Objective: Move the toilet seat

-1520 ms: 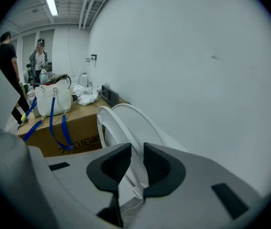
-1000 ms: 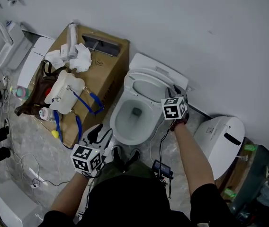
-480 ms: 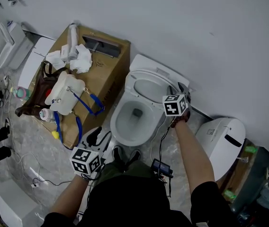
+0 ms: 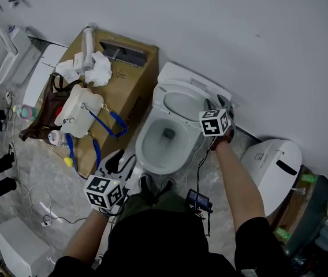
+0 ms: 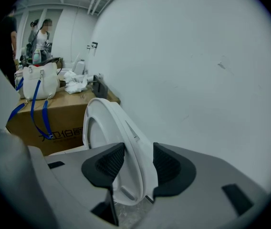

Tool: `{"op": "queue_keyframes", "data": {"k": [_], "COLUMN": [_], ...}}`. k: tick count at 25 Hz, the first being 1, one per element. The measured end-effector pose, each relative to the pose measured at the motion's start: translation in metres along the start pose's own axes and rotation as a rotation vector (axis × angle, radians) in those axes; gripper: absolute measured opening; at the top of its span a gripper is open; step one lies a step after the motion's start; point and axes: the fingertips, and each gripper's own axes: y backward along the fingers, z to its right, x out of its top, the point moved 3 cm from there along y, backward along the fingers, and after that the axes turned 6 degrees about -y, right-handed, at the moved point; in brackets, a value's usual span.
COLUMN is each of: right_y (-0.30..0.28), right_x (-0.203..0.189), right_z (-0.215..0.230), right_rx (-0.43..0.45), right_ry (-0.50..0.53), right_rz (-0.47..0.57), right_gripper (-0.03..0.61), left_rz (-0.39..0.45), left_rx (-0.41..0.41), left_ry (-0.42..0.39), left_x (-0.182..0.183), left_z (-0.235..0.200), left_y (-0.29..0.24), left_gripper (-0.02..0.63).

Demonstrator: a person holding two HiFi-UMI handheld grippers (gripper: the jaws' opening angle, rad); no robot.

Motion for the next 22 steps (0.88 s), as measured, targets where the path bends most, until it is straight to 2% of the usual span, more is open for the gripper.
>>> {"op": "queue_keyframes", "data": {"k": [5,10,16,22], "right_y": [-0.001,0.02,0.063,0.141], "right_x": [0.005,-0.004,0.003,0.016], "right_z": [0.008,0.004,0.03,0.063], "right_rx": [0.04,0.054,0.056,0.108], "right_ry": [-0.003,-0.036,-0.146,-0.296], "right_rz": [0.026,0.037,0.135,0.252], "right_gripper": [0.19,0.19,0.19,0.189], "left_rz": [0.001,-0.009,0.017,0.063], "left_rx": [-0.031,-0.069,-0.11,-0.171], "left_ry": [-0.06,-0.074,-0.097,-0.103], "left_x": [0.007,0.006,0.019,0.034], "left_z": [0.011,0.023,0.034,0.053], "left_y": [-0.016,-0.016,-0.019,-0.007], "left_gripper": [0.193,0.193,0.193,0.193]}}
